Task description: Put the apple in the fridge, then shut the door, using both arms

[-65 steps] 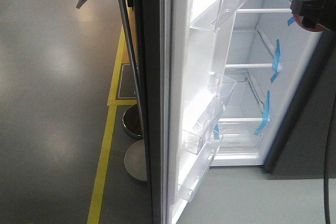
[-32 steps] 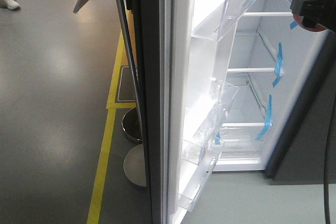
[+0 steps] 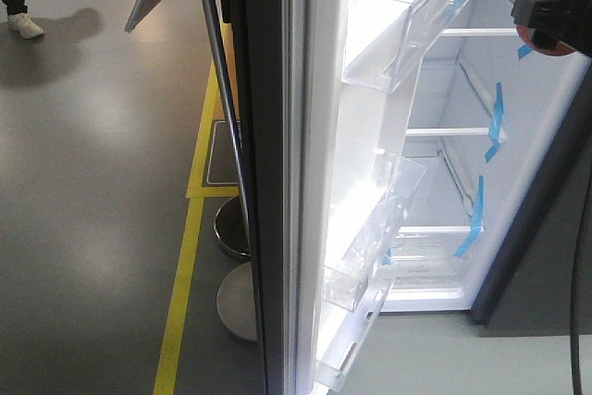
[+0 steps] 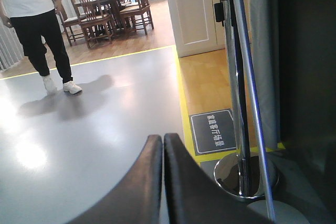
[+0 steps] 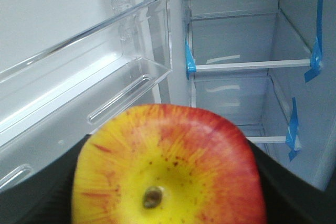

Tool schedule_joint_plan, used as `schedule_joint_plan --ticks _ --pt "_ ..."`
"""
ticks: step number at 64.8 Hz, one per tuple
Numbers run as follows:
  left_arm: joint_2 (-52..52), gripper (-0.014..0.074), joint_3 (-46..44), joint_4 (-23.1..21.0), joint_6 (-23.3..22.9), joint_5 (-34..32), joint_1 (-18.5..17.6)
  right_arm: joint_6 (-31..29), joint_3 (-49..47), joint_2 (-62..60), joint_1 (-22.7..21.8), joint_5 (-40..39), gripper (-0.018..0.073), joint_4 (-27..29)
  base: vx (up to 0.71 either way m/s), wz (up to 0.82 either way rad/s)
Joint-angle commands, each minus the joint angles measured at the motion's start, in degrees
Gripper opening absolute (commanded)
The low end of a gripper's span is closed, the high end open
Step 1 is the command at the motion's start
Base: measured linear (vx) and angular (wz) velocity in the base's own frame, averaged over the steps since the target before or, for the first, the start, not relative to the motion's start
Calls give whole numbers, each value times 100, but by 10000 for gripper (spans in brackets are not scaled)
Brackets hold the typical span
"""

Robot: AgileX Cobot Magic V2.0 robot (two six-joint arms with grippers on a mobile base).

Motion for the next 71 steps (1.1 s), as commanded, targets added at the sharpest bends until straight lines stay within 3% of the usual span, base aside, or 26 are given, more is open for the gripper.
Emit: schedule_joint_plan --ticks 1,71 --pt "-87 -6 141 -60 -16 -464 -28 -31 -164 -171 -30 -449 152 43 7 -2" --pt "-87 -6 141 -60 -16 -464 -28 -31 -164 -171 -30 -449 152 43 7 -1"
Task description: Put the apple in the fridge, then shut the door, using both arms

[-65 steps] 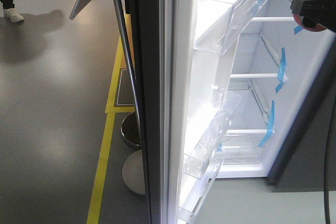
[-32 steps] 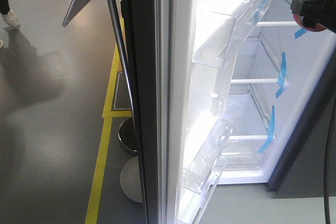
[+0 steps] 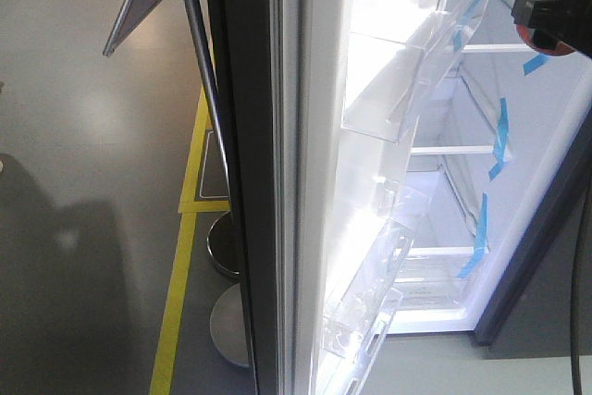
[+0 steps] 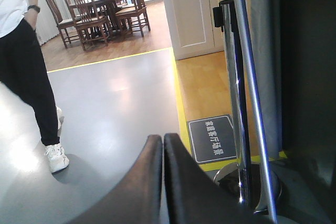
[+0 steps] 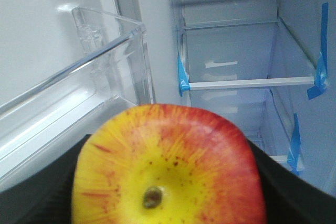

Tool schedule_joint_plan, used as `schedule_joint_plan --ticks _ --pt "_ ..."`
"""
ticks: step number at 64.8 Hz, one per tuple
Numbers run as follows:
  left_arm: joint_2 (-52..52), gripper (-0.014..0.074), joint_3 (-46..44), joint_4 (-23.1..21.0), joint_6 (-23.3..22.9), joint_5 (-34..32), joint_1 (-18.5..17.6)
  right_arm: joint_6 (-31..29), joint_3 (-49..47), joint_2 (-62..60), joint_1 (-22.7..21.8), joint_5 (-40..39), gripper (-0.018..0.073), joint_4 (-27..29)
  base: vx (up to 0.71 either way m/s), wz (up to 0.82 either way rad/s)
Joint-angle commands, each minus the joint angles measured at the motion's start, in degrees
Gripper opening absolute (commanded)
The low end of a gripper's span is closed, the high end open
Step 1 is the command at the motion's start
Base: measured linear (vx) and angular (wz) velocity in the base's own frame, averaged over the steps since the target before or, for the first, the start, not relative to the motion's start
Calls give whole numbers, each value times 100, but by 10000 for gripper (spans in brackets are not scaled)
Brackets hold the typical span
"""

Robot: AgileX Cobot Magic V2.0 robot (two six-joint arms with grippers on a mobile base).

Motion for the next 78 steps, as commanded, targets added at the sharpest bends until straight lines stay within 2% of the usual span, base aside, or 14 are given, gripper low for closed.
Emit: schedule_joint_plan --ticks 1,78 --pt "-87 -6 141 -60 -16 -464 -28 -31 -164 -171 -30 -449 152 43 5 0" --pt "-87 -6 141 -60 -16 -464 -28 -31 -164 -171 -30 -449 152 43 2 0"
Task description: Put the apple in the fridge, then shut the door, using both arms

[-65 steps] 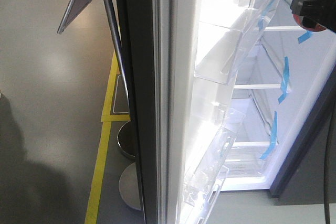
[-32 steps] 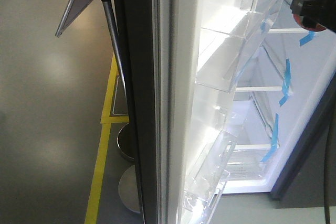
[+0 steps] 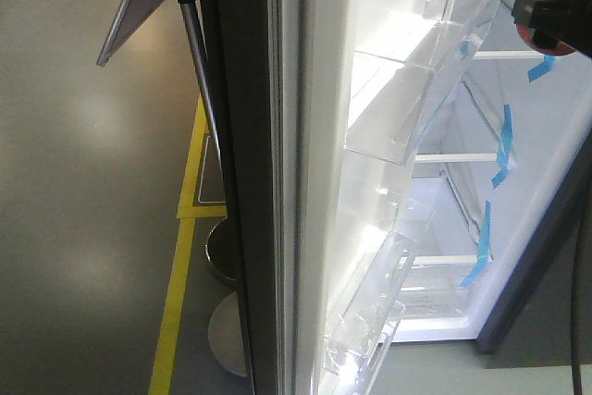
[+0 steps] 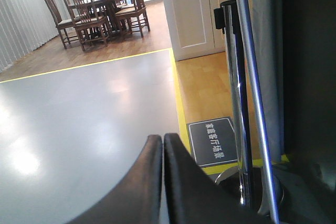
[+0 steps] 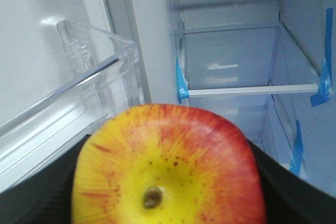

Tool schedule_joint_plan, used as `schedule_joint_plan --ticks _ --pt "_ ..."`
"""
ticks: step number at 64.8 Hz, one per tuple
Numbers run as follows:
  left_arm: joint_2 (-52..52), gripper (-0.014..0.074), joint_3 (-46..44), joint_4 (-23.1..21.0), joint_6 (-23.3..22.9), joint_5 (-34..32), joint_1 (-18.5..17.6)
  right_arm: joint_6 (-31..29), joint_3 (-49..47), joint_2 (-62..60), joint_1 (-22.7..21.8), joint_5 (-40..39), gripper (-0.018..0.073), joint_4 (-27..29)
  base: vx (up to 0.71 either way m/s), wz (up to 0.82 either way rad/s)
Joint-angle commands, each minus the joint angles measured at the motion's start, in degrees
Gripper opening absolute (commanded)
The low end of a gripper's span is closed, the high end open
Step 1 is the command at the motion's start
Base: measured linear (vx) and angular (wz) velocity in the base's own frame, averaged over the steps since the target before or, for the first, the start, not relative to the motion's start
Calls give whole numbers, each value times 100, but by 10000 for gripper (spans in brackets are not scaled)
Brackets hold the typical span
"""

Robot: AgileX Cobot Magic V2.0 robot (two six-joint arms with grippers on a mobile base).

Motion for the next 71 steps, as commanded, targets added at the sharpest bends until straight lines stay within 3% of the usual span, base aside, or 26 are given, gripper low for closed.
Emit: schedule_joint_plan --ticks 1,71 --pt "-87 -6 141 -60 -16 -464 -28 -31 -164 -171 -30 -449 152 43 0 0" --pt "-87 -6 141 -60 -16 -464 -28 -31 -164 -171 -30 -449 152 43 0 0"
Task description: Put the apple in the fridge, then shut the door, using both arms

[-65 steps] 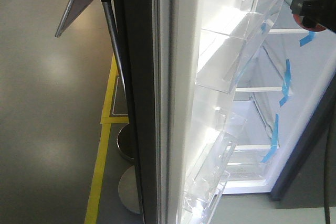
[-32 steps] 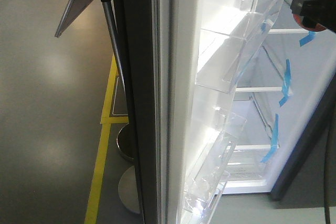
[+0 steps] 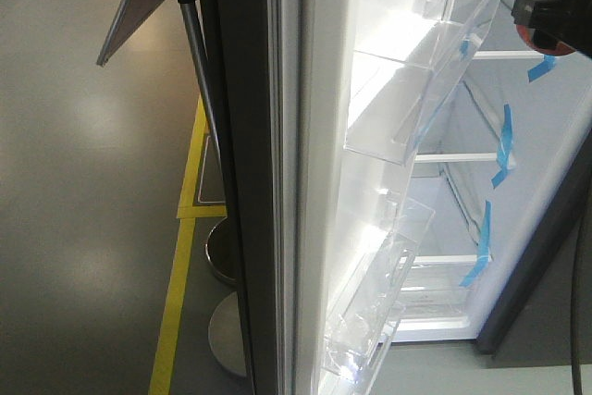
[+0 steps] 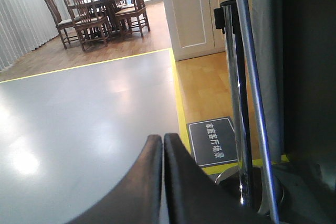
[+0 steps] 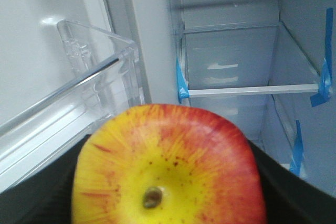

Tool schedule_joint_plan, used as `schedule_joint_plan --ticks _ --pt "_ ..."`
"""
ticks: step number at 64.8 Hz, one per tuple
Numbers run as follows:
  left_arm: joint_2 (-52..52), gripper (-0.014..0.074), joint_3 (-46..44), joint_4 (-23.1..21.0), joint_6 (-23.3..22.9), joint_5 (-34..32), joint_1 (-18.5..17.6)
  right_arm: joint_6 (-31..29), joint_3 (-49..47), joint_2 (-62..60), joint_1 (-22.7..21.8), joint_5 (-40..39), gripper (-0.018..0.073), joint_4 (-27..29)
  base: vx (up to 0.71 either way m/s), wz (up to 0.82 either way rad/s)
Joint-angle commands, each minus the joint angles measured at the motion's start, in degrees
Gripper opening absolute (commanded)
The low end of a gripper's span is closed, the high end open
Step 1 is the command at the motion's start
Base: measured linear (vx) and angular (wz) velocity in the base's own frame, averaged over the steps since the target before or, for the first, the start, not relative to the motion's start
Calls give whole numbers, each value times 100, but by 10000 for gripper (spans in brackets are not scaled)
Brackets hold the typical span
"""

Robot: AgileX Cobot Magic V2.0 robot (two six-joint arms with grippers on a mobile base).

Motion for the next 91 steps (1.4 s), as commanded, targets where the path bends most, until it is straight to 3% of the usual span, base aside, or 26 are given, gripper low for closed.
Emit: schedule_joint_plan --ticks 1,58,76,91 --pt "-87 -6 141 -60 -16 -464 -28 -31 -164 -171 -30 -449 152 43 0 0" --pt "-87 -6 141 -60 -16 -464 -28 -14 -164 -245 -30 -501 152 43 0 0" --pt "-87 -6 141 -60 -16 -464 -28 -32 -233 -919 -30 -1191 152 -1 0 0" --pt "-87 -6 141 -60 -16 -464 -28 -358 -1457 -621 -30 -138 152 26 0 0"
